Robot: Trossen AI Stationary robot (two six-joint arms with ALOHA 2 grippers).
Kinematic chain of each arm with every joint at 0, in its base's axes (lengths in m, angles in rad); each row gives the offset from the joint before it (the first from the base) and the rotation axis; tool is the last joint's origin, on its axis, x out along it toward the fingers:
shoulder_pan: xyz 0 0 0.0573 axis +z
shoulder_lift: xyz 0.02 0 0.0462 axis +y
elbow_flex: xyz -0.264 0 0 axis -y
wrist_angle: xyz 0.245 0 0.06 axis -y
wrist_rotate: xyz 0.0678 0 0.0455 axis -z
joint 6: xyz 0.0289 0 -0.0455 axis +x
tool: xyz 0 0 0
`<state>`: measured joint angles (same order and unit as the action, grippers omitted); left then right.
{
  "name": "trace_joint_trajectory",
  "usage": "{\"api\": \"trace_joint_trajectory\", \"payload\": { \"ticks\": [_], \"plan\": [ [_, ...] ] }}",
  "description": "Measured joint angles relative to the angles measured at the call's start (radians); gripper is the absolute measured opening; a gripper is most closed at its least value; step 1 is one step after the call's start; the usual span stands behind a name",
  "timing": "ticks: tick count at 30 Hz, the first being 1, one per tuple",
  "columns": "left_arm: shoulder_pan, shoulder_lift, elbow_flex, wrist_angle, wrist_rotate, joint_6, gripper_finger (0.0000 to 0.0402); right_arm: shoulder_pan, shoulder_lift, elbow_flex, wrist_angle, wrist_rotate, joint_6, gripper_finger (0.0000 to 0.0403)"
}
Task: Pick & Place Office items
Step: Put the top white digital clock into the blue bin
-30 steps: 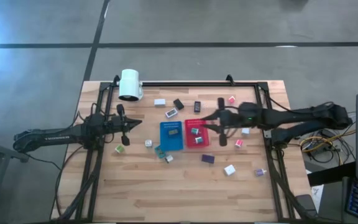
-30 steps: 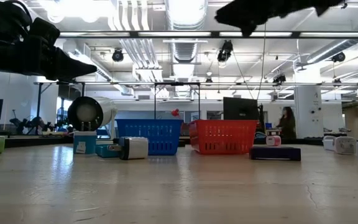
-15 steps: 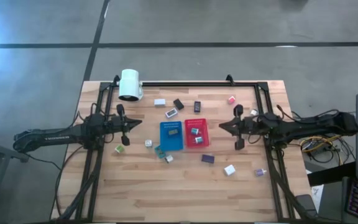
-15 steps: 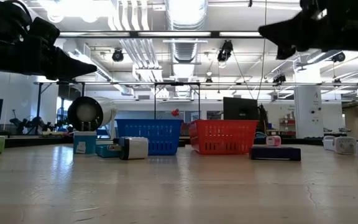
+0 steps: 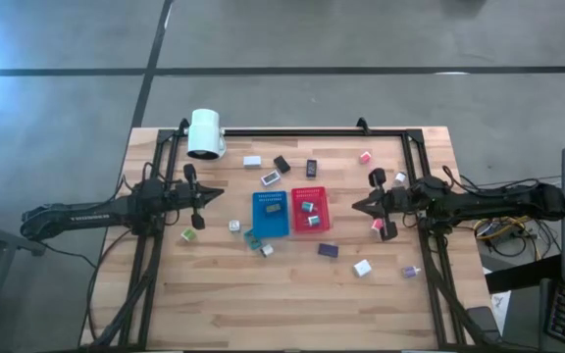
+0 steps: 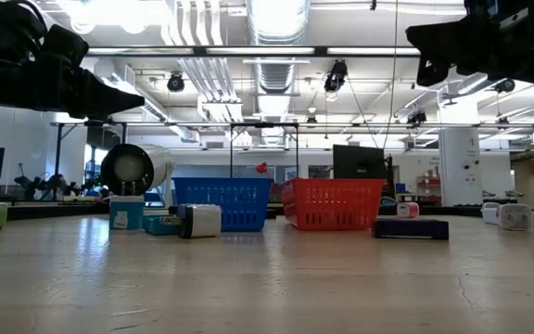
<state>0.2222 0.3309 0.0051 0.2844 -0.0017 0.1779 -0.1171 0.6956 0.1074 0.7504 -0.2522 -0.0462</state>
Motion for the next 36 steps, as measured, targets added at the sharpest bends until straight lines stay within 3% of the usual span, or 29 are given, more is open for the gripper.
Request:
{"api": "trace_joint_trajectory", "payload": {
  "ticks": [15, 20, 36],
  "plan": [
    [0.000, 0.000, 0.003, 0.014, -0.026, 0.046, 0.0005, 0.000, 0.002, 0.000, -0.014, 0.050, 0.018, 0.0008],
    [0.000, -0.001, 0.004, 0.014, -0.026, 0.012, 0.0005, -0.015, -0.072, -0.003, -0.018, 0.051, 0.050, 0.0008],
    [0.000, -0.001, 0.008, 0.014, -0.026, -0.012, 0.0005, -0.015, -0.341, -0.014, -0.304, 0.125, 0.051, 0.0008]
  ]
}}
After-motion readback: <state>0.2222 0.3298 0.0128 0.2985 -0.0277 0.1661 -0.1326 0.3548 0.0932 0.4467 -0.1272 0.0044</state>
